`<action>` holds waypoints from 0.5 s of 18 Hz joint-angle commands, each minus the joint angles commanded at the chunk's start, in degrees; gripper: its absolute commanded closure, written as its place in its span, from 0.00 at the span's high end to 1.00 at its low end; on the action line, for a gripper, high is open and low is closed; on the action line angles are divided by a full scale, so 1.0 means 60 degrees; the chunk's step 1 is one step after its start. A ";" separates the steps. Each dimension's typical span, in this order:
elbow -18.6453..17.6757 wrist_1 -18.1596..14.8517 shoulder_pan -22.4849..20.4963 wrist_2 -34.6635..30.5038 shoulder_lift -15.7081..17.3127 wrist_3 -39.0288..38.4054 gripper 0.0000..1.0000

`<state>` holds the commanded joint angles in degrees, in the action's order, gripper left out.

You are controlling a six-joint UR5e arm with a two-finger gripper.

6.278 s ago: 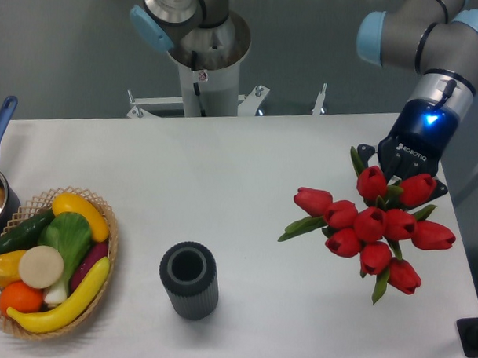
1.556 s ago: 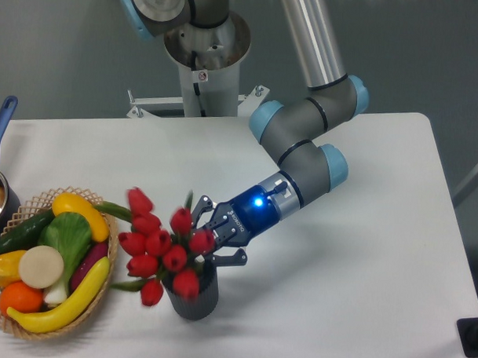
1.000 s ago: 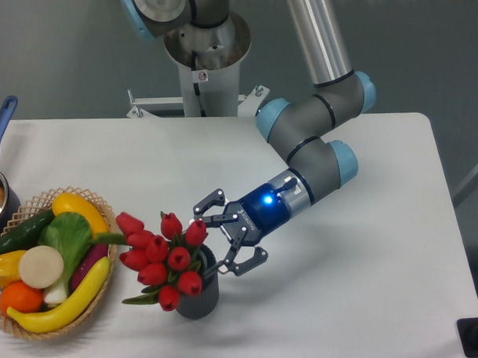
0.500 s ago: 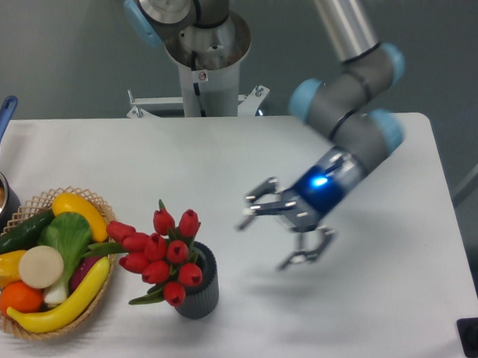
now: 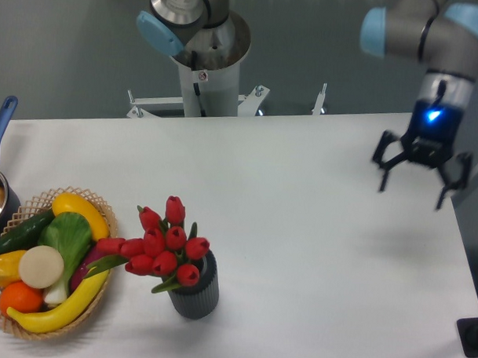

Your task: Insert the flowers into the vase

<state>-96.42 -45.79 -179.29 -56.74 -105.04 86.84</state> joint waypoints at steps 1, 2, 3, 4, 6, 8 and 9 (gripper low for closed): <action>0.0044 -0.0073 -0.0102 -0.0645 0.0146 0.0000 1.00; 0.0073 -0.0248 -0.0263 -0.1246 0.0264 0.0015 1.00; 0.0102 -0.0554 -0.0381 -0.1774 0.0410 0.0015 1.00; 0.0233 -0.0861 -0.0425 -0.2286 0.0556 0.0131 1.00; 0.0686 -0.1738 -0.0542 -0.3355 0.0762 0.0816 1.00; 0.1286 -0.3172 -0.1009 -0.4454 0.0996 0.1957 1.00; 0.1623 -0.3904 -0.1171 -0.4808 0.1070 0.2587 1.00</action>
<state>-86.68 -69.21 -186.32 -85.58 -98.62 102.35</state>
